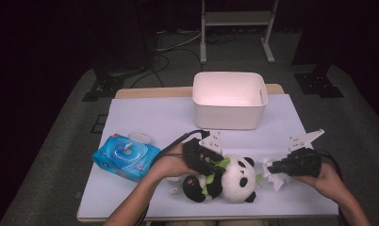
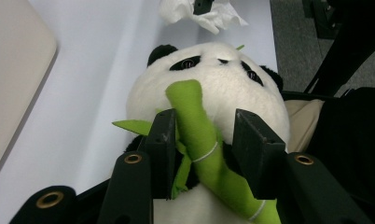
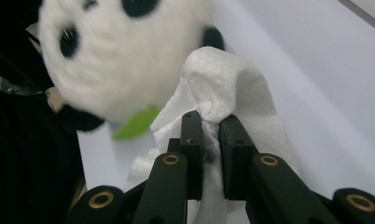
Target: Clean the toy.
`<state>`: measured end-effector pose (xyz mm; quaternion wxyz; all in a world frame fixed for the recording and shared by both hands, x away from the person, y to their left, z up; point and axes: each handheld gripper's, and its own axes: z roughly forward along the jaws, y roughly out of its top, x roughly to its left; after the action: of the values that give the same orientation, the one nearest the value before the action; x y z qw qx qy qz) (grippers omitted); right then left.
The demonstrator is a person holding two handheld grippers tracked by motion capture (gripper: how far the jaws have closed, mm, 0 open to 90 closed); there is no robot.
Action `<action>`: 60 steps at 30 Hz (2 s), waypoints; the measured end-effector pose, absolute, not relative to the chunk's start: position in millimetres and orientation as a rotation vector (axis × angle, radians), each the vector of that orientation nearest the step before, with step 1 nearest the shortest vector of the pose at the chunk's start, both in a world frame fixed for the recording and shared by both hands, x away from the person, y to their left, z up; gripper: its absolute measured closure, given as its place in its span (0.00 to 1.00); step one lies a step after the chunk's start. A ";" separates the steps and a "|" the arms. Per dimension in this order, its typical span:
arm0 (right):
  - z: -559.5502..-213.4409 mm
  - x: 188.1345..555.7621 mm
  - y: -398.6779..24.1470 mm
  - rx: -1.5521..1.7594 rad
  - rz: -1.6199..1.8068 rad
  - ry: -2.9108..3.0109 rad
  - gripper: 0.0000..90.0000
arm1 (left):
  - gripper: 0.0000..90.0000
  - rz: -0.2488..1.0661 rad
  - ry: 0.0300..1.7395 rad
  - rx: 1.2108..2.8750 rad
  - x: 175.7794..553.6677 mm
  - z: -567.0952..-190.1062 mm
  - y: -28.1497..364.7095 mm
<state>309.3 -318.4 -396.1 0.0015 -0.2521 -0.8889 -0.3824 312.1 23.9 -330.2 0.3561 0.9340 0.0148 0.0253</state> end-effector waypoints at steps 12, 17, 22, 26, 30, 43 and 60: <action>-420.3 300.9 -374.3 -1.054 -1.101 -2.775 0.76 | 0.59 0.058 0.035 2.394 311.6 -322.5 21.0; -418.5 300.0 -375.6 -1.049 -1.109 -2.766 0.72 | 0.56 0.066 0.038 2.387 312.0 -319.3 23.3; -406.3 301.3 -374.1 -1.033 -1.147 -2.778 0.70 | 0.51 0.072 0.066 2.361 313.0 -316.1 30.5; -401.9 303.2 -373.2 -1.024 -1.154 -2.780 0.70 | 0.50 0.074 0.081 2.339 313.3 -315.1 35.7; -395.1 306.8 -368.6 -1.005 -1.187 -2.777 0.70 | 0.48 0.082 0.104 2.317 313.4 -314.8 43.0; -378.5 323.5 -346.8 -0.890 -1.230 -2.785 0.66 | 0.43 0.100 0.154 2.285 316.0 -314.7 66.1; -358.4 350.7 -308.5 -0.737 -1.229 -2.803 0.58 | 0.27 0.142 0.252 2.282 313.2 -319.1 103.9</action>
<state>350.7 -308.5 -358.4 -0.0031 -0.2342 -0.8903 -0.3904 313.2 103.9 -319.1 0.4085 0.9056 0.0998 0.0562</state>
